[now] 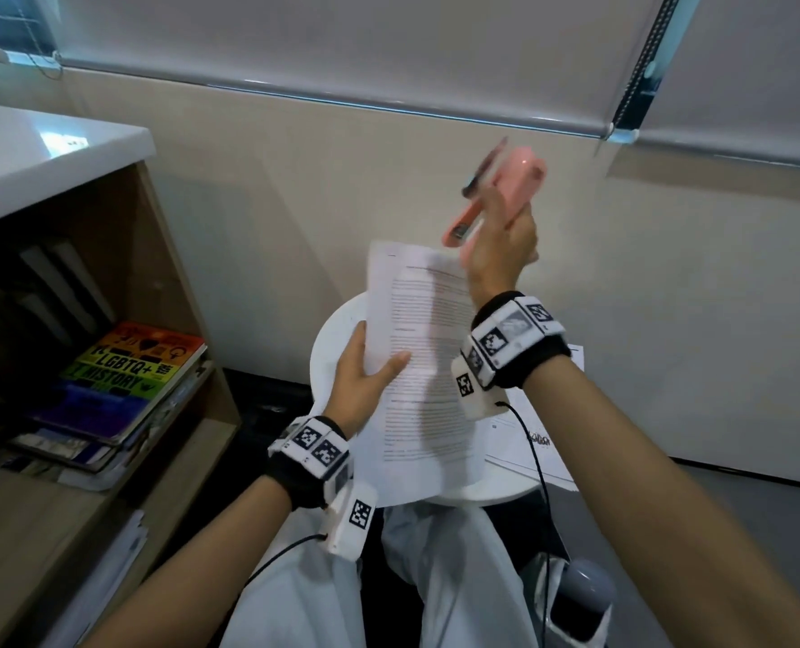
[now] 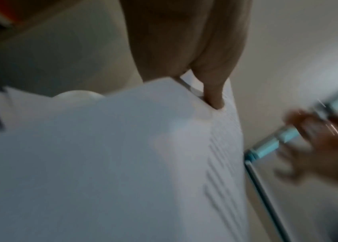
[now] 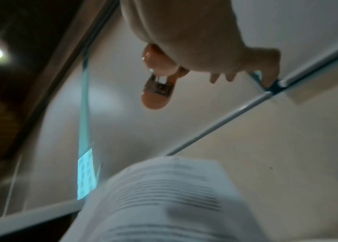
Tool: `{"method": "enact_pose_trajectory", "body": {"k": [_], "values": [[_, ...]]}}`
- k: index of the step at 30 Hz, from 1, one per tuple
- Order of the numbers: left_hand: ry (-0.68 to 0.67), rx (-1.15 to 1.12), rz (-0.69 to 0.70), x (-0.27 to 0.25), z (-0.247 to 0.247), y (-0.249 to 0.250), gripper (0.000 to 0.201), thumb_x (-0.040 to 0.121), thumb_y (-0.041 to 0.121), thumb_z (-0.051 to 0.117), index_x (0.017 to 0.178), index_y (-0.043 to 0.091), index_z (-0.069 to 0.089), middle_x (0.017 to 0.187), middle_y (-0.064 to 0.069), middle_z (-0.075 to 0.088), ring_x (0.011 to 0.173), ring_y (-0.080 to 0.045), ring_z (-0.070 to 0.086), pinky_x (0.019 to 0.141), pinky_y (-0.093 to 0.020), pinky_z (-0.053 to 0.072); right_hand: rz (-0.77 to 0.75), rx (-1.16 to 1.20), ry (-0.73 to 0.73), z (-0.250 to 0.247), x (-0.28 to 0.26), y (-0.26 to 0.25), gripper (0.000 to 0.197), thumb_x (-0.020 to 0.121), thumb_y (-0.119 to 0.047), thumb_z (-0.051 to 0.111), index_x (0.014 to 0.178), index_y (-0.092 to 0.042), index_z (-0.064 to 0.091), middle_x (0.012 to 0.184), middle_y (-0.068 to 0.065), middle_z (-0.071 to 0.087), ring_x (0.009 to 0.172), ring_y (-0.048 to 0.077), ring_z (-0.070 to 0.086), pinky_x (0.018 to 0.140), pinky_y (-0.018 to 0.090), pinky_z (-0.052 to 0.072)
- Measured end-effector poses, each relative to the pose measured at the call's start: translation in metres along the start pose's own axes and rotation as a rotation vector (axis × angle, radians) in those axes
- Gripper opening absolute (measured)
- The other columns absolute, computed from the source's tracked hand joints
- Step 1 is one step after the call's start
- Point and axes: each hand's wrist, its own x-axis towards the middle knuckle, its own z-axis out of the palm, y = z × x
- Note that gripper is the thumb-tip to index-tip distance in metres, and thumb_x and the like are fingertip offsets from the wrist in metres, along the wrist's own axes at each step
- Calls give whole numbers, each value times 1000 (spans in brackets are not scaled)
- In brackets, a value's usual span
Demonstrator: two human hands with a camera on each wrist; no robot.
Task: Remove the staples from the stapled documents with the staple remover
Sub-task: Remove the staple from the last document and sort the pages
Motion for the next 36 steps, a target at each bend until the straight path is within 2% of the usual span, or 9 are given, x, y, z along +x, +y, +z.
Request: {"method": "enact_pose_trajectory", "body": {"k": [3, 7, 13, 17, 19, 22, 25, 30, 36], "values": [[-9, -237, -117, 11, -21, -15, 74, 74, 34, 77, 136, 12, 43, 129, -6, 61, 117, -22, 61, 97, -41, 51, 157, 146, -38, -43, 11, 5, 34, 74, -42, 61, 96, -15, 65, 91, 3, 68, 85, 22, 65, 73, 32, 55], [-80, -376, -269, 20, -31, -29, 90, 65, 39, 84, 139, 14, 40, 135, -10, 56, 126, -30, 53, 106, -52, 40, 410, 204, -422, -110, -19, 45, 28, 88, -31, 46, 69, -21, 64, 65, -7, 60, 50, 10, 51, 41, 18, 35], [-232, -377, -367, 18, -2, -42, 73, 75, 32, 76, 138, 17, 41, 133, -9, 58, 123, -25, 55, 101, -42, 48, 780, 211, -611, -147, -57, 109, 22, 86, -31, 51, 87, -10, 59, 73, 0, 66, 57, 13, 64, 49, 25, 51], [-145, -96, -358, 21, 6, -48, 50, 87, 13, 65, 133, 11, 46, 127, -5, 62, 118, -23, 58, 97, -34, 49, 857, 347, -482, -159, -57, 121, 21, 85, -28, 50, 82, -10, 60, 75, 2, 65, 67, 16, 63, 63, 31, 53], [-17, 154, -294, 23, 5, -52, 48, 81, 8, 72, 124, 7, 50, 114, -2, 63, 102, -19, 61, 78, -18, 50, 794, 88, -438, -166, -49, 125, 23, 91, -27, 49, 87, -9, 63, 79, 6, 65, 72, 19, 60, 71, 33, 49], [68, 256, -311, 28, 0, -59, 41, 78, -7, 67, 113, 8, 49, 102, -11, 61, 79, -21, 58, 61, -29, 53, 672, -367, -335, -179, -27, 128, 25, 93, -30, 52, 86, -7, 59, 73, 7, 56, 64, 20, 52, 57, 28, 40], [109, 654, -321, 32, -11, -73, 44, 78, 6, 72, 117, 4, 50, 116, -14, 52, 105, -32, 52, 81, -37, 48, 654, -464, -163, -197, 2, 141, 24, 92, -29, 55, 93, -5, 55, 80, 8, 56, 65, 18, 50, 53, 27, 37], [107, 1004, -593, 27, -13, -87, 74, 78, 48, 69, 127, -1, 43, 136, -18, 27, 125, -36, 27, 100, -46, 35, 692, -548, -14, -210, 31, 165, 41, 88, -29, 60, 111, 5, 60, 97, 16, 63, 87, 33, 63, 81, 42, 54], [166, 1111, -600, 17, 7, -101, 83, 72, 47, 76, 129, 0, 38, 135, -17, 30, 124, -34, 33, 100, -43, 37, 645, -743, -79, -194, 35, 177, 40, 87, -20, 62, 111, 12, 55, 96, 17, 56, 80, 30, 55, 59, 32, 44]]}}
